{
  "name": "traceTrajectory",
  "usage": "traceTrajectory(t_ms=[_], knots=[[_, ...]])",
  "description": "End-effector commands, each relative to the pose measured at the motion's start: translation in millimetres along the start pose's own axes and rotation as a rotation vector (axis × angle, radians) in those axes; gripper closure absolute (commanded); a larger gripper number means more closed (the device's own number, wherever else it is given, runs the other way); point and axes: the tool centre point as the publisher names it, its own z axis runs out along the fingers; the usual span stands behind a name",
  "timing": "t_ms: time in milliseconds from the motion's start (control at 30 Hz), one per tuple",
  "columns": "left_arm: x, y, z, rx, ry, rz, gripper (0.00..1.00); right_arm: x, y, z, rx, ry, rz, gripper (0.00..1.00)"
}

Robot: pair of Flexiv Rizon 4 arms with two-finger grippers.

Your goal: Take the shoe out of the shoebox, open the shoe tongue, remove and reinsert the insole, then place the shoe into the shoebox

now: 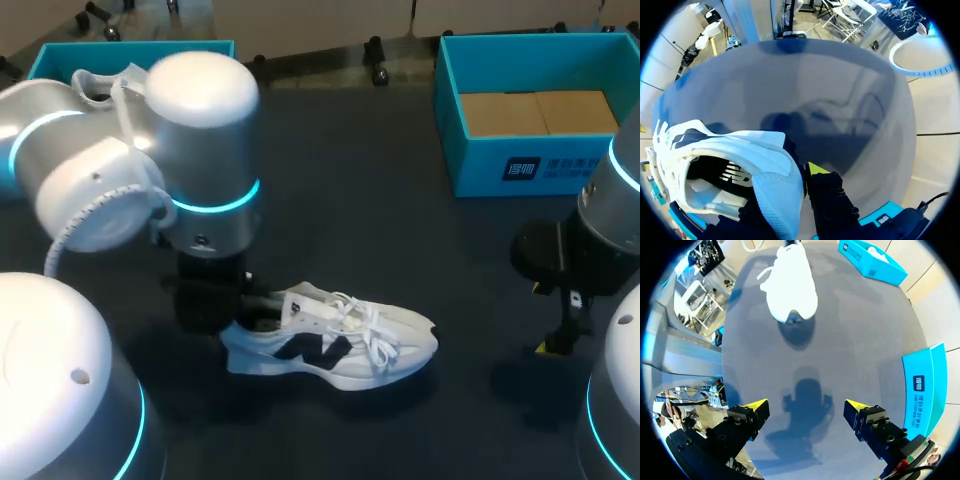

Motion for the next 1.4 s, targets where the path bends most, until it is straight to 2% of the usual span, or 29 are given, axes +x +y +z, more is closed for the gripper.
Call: traceTrajectory(t_ms=[33, 333, 867, 1100, 1400], knots=[[-30.3, 10, 20, 0.002, 0.034, -0.031, 1.00, 1.5, -1.2, 1, -0.001, -0.003, 0.000, 0.00], [-42.6, 23, 37, -0.006, 0.027, -0.021, 1.00, 1.5, -1.2, 1, -0.001, -0.003, 0.000, 0.00], [-68.2, 33, 50, -0.035, 0.046, -0.034, 1.00, 1.5, -1.2, 1, -0.001, -0.003, 0.000, 0.00], [-71.0, 40, 56, -0.054, 0.056, -0.059, 1.00, 1.5, -1.2, 1, -0.001, -0.003, 0.000, 0.00], [-73.0, 50, 58, -0.041, 0.059, -0.061, 1.00, 1.5, -1.2, 1, -0.001, -0.003, 0.000, 0.00]])
